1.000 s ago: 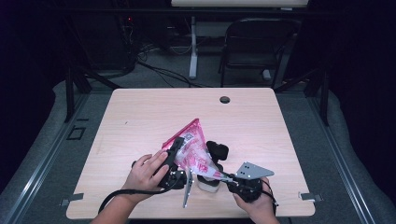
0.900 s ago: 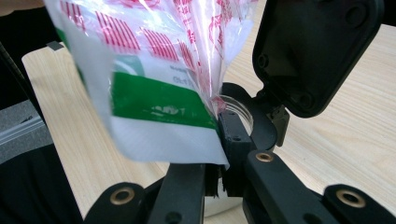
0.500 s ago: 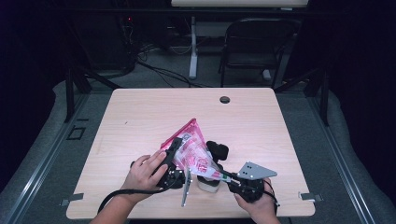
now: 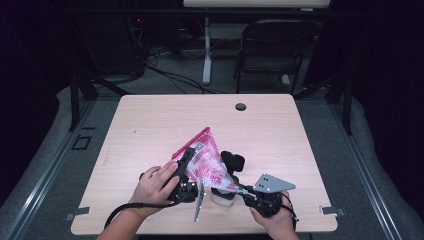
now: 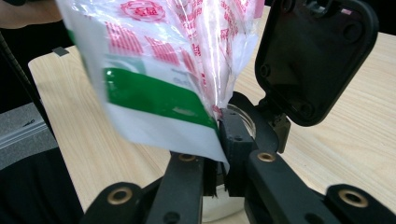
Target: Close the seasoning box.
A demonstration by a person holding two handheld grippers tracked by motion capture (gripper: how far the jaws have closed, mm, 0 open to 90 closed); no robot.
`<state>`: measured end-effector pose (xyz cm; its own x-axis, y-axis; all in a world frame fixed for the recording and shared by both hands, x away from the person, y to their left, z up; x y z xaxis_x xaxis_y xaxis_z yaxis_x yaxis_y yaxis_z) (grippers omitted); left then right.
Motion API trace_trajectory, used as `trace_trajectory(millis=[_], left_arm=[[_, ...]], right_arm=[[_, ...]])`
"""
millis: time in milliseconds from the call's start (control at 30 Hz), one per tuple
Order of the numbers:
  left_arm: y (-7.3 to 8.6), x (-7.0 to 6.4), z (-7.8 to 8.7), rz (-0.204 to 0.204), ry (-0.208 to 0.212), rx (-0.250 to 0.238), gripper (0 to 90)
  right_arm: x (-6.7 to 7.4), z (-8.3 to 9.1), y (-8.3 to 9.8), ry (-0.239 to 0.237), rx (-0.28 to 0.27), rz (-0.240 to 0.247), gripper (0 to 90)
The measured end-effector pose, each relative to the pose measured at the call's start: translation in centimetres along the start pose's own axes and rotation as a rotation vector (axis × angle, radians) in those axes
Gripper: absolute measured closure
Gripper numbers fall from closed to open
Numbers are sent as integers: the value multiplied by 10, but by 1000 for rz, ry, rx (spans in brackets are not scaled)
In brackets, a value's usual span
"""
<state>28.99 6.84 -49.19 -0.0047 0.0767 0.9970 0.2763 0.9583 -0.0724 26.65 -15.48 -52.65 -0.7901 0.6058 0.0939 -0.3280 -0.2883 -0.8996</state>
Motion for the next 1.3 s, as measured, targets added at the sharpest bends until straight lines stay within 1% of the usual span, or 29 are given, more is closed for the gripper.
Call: trace_trajectory(millis=[100,133,300,367,400,433,467,500,533,567,633,667,767,800,867,1300], left_arm=[[0,0,0,-2,0,0,693],[0,0,0,3,-1,2,693],[0,0,1,11,3,2,693],[-1,0,1,10,3,2,693],[-1,0,1,12,3,2,693],[-1,1,1,12,3,3,693],[-1,1,0,11,0,1,692],[-1,1,0,10,1,3,693],[-1,1,0,15,4,4,693],[-2,1,0,15,3,3,693],[-2,1,0,14,3,0,693],[-3,2,0,7,-2,-3,693],[-2,1,1,13,-1,-2,692],[-3,2,0,11,-4,-9,693],[-3,2,1,16,-1,-4,693],[-3,2,1,16,0,-6,693]], right_arm=[[1,-2,0,-1,6,2,892],[1,-1,0,28,24,8,893],[1,-3,1,28,26,4,892],[1,-4,1,26,23,4,893],[1,-4,1,-2,20,1,893],[1,-5,2,23,17,2,893],[1,-5,2,-6,22,-1,893],[0,1,1,23,106,13,893],[0,0,2,22,108,12,893],[1,-6,2,-4,26,-1,893],[0,-6,2,-6,29,1,893],[0,-6,2,-7,27,-2,893],[0,-6,3,-7,26,-2,893],[0,-6,3,-7,26,-1,893],[0,-6,2,-7,26,-1,893],[1,-8,3,-8,33,-3,894]])
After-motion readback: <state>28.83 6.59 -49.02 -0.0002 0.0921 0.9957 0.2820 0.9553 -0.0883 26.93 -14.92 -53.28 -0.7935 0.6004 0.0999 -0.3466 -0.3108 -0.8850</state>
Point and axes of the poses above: each handheld gripper's, and its own axes: z roughly backward along the jaws, y roughly out of its underside, x roughly to its left, the point moved 3 cm from there along -z, roughly forward along the jaws, and after that the axes turned 4 degrees about -y, right-handed, at the moved point
